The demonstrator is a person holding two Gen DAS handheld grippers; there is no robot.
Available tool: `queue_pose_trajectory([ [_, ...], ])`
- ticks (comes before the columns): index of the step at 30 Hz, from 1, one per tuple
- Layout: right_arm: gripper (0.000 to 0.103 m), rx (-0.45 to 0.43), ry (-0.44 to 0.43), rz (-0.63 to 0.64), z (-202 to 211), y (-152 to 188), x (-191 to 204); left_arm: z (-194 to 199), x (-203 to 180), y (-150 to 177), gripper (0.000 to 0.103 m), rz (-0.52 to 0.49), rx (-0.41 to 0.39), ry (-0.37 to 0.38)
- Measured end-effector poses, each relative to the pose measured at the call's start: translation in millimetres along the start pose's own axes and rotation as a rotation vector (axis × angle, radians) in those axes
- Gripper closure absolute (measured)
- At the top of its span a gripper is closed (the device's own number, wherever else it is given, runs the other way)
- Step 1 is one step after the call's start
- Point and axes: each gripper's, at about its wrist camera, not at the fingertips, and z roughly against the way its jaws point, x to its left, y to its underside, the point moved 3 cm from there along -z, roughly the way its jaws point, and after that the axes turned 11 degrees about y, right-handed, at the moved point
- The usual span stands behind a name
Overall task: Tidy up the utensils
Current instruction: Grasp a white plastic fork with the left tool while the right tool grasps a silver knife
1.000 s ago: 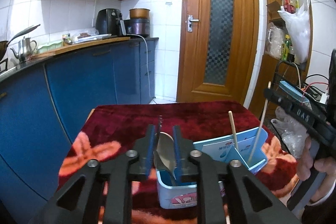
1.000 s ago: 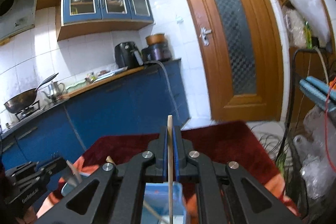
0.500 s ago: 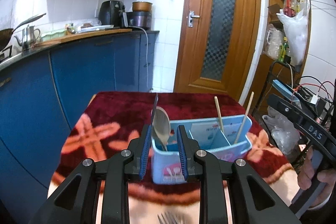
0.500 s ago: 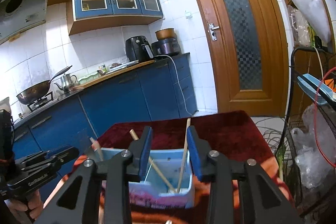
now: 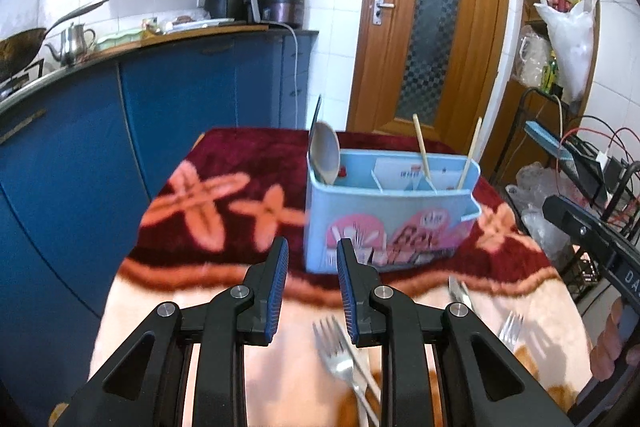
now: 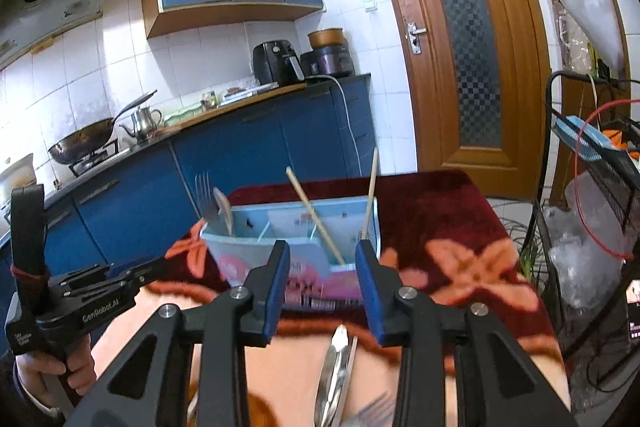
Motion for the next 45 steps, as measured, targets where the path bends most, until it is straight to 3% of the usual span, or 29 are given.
queue_pose_trajectory([
  [14,0.065,0.183,0.011,-0.021,-5.6,60.5,-12.9,-10.9,2.3,45.1,0.078,0.061,0.135,0.005],
  [28,0.064,0.267,0.022,-0.060,-16.5,86.0,-30.8,-41.8,8.6,70.7,0.078,0.169,0.253,0.065],
  [41,0.064,0.289,0.008,-0.079,-21.7,94.1,-38.5,-61.6,14.7,66.8,0.078,0.210,0.234,0.109],
  [45,0.064,0.290,0.003,-0.082,-21.6,94.2,-38.8,-56.7,18.6,64.8,0.095,0.240,0.191,0.150],
])
